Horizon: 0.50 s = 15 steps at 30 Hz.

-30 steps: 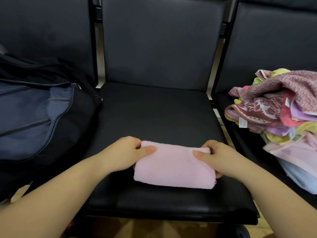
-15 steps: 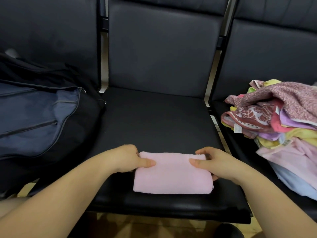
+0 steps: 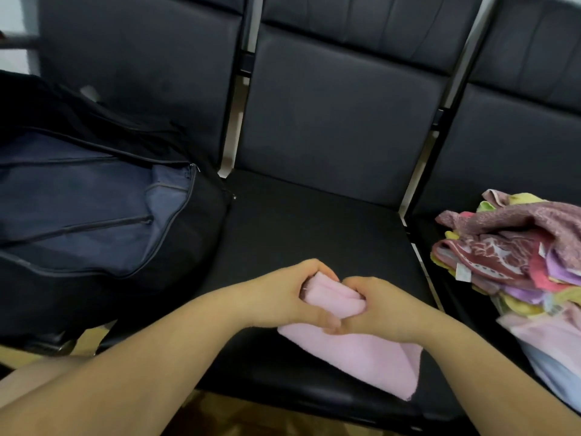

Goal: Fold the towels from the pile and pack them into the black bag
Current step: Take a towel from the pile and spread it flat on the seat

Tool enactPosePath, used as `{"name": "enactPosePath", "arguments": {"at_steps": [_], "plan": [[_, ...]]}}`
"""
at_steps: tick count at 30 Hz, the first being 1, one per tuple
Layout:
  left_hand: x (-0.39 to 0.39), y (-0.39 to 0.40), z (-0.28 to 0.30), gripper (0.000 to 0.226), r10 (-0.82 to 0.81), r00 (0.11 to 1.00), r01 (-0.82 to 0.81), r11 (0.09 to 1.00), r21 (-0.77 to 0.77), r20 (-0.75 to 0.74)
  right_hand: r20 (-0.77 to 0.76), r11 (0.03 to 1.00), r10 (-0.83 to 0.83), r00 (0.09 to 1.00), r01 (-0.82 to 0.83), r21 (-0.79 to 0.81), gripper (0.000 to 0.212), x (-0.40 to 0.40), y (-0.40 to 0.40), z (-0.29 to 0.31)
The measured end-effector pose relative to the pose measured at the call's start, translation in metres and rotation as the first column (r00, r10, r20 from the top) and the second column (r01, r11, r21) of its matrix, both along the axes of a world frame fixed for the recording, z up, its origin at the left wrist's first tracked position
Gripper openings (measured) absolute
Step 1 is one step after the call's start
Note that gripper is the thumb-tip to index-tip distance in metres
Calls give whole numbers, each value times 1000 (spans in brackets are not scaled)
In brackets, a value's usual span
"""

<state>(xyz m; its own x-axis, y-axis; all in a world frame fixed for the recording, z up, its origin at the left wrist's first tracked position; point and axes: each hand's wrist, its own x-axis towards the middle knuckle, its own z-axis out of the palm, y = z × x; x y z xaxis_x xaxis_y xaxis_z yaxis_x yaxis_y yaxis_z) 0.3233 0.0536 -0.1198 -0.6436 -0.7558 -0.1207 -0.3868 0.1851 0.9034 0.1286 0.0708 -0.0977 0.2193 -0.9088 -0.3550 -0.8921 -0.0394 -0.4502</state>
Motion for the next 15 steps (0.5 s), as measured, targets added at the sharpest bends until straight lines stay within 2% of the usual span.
{"name": "enactPosePath", "arguments": {"at_steps": [6,11,15], "plan": [[34,-12,25,16,266,945,-294,945,-142,-187,72,995,80,994,-75,-65,43,45,-33,27],[91,-26,50,16,476,833,-540,809,-232,-281,91,989,137,986,-141,37,42,86,-69,45],[142,-34,56,19,620,716,-696,668,-262,-321,65,983,145,987,-136,-125,37,126,-95,58]]}}
